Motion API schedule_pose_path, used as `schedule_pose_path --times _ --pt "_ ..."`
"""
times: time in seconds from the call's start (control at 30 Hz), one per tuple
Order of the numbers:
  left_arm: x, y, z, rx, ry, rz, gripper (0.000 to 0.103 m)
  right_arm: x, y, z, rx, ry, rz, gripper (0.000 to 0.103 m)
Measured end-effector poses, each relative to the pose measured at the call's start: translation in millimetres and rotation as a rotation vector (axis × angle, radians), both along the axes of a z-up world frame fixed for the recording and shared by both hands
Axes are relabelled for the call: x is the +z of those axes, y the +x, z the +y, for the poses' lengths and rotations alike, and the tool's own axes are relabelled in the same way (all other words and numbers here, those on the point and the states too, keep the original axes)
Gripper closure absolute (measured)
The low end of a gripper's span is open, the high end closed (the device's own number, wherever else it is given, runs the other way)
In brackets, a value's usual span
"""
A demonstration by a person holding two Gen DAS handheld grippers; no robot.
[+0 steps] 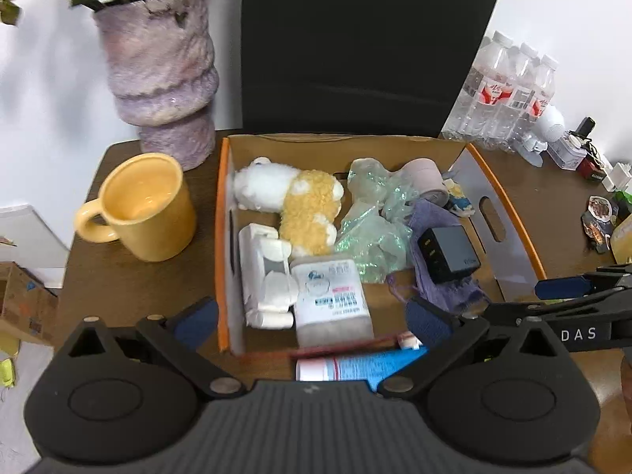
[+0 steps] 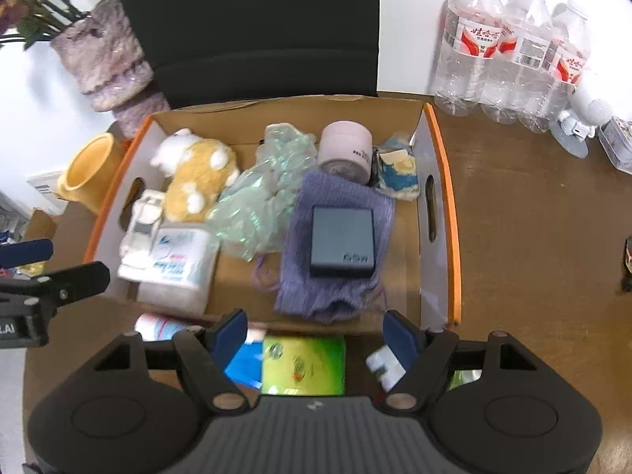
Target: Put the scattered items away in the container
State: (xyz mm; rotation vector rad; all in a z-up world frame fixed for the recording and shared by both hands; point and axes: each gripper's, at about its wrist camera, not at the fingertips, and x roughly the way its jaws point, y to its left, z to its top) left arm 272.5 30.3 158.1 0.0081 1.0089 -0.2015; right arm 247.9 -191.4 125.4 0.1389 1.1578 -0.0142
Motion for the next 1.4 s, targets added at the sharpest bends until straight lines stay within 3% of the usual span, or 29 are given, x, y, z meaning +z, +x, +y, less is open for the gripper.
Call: schedule_pose_path --times 0.47,0.73,0.97,1.17,1.4 --pt "16.3 -80.8 -17.8 -0.017 0.003 -0.018 0.0 23.1 -76.7 18.9 0.043 -0.002 -0.041 0.026" --pt "4.7 -135.2 -28.1 -0.017 -0.043 -0.033 0.0 26.9 -125.1 23.0 0.045 0.026 -0.092 0.022" --pt "-8.5 -184.7 -37.8 -0.003 -0.012 -0.086 0.0 14.0 -171.3 27.5 0.048 0.006 -0.145 0.022" --pt "-29.6 -224.9 -37.5 0.04 -0.031 -0.158 0.0 -7.3 -210.5 31.5 0.053 -0.004 -0.191 0.022" --pt "-74.6 -281.5 -36.8 0.058 -0.039 -0.352 0.0 -51.6 -264.7 43.1 0.087 -0.105 -0.392 0.019"
